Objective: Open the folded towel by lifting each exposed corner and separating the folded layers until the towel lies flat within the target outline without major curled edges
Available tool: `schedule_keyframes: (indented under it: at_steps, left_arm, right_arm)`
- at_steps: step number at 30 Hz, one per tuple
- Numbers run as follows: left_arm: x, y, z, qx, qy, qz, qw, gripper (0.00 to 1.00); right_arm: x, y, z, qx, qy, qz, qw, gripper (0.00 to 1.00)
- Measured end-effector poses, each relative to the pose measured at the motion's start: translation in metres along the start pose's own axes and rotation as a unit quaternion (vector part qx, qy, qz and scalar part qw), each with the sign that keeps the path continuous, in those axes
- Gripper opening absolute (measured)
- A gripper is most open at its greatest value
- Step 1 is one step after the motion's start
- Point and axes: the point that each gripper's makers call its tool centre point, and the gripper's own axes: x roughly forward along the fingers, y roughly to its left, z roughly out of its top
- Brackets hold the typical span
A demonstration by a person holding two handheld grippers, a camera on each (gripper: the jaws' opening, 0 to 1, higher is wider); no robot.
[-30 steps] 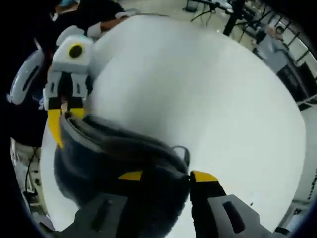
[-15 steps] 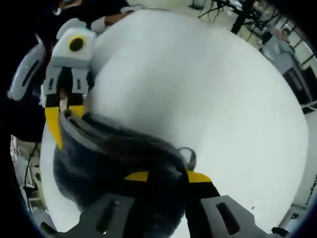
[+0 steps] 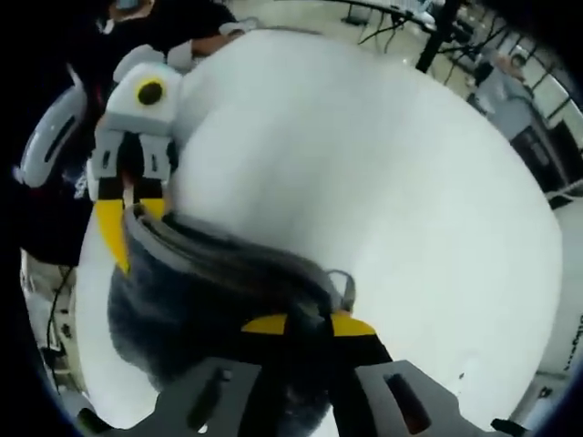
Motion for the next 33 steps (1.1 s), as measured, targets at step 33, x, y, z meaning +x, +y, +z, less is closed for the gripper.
schedule_keyframes:
  at_steps: [33]
  left_arm:
    - [0.0,-0.018,0.003,0.051,-0.008,-0.024,0.9984,0.04]
  right_arm:
    - [-0.031,-0.003,0.003,0.006,-0.01,-0.039,0.9992,0.09]
